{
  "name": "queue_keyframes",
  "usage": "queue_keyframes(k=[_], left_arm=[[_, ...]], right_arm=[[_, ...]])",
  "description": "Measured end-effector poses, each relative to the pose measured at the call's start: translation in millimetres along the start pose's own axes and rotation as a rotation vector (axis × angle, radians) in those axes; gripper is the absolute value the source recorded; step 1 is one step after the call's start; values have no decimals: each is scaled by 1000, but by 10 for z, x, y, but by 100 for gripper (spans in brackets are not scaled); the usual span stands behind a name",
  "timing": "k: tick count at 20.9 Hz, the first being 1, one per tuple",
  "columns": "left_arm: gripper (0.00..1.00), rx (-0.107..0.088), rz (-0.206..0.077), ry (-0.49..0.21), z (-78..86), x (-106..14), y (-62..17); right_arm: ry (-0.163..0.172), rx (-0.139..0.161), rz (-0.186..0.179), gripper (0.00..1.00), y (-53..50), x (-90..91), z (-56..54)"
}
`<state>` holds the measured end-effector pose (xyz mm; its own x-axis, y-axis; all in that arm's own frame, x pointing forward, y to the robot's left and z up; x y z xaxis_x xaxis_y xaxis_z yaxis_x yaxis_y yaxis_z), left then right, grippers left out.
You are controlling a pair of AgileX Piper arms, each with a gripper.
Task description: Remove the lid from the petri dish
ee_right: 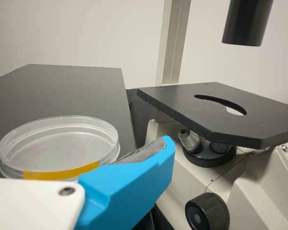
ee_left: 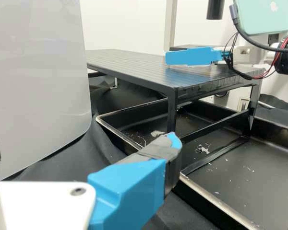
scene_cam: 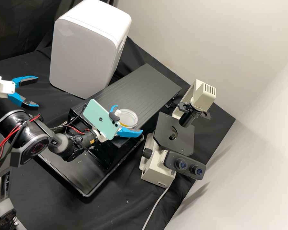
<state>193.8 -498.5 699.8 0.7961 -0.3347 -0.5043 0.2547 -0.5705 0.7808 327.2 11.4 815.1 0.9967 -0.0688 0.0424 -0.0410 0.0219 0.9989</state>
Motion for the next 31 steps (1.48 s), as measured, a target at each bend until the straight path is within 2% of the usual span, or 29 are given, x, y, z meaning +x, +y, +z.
queue_keyframes(k=[7,21,28,31], left_arm=[[100,0,0,0,0,0,0],[100,-1,-10,1,-3,6,-22],[100,-4,-9,5,-3,7,-21],[100,-4,-9,5,-3,7,-21]], right_arm=[[0,0,0,100,0,0,0],[21,3,23,100,62,75,-65],[-4,11,15,100,19,108,-11],[-4,11,15,100,13,125,-7]])
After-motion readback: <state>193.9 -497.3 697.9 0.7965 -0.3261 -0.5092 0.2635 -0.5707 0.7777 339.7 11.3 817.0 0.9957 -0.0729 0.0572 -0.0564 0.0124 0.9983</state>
